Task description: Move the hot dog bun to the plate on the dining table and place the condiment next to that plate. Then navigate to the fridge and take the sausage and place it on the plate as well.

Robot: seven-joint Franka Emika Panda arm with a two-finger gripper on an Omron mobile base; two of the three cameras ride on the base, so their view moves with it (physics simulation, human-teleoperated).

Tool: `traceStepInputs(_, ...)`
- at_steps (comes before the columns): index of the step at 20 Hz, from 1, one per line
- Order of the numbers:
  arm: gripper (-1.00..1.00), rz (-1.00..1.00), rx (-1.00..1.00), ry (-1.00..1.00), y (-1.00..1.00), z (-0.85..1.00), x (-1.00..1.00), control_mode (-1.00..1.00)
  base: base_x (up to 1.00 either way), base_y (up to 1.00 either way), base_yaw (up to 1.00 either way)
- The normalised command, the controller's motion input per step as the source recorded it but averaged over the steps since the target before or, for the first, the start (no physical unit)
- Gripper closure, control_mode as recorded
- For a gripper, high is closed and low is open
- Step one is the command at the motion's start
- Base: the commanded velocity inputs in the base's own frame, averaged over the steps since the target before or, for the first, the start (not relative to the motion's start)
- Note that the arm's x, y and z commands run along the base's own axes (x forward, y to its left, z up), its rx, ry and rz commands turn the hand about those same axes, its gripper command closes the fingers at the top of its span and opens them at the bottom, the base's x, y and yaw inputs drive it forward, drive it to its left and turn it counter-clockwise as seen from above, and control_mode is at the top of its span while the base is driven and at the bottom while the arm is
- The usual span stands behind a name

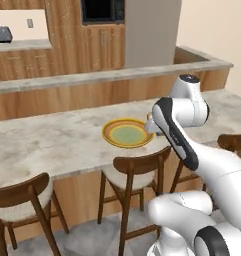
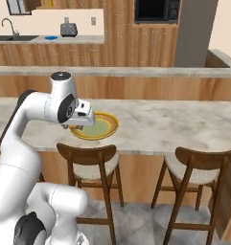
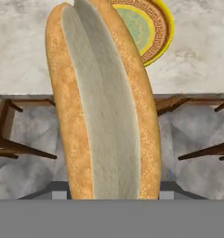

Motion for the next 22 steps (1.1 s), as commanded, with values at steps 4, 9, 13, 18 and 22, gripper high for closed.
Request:
traceStepInputs(4,1.00,0.00,0.00,0.00,0.00,0.00,0.00,1.00,0.98,-0.25,0.47)
traceStepInputs(9,1.00,0.00,0.00,0.00,0.00,0.00,0.00,1.00,1.00,-0.28,0.19)
traceStepInputs(13,1.00,0.04,0.01,0.16,-0.26,-0.16,0.75,-1.00,0.25,-0.08,0.02)
traceStepInputs(18,1.00,0.00,0.00,0.25,-0.22,-0.60,1.00,-1.00,0.00,0.00,0.00)
traceStepInputs(22,1.00,0.00,0.00,0.17,-0.20,-0.86,1.00,-1.00,0.00,0.00,0.00)
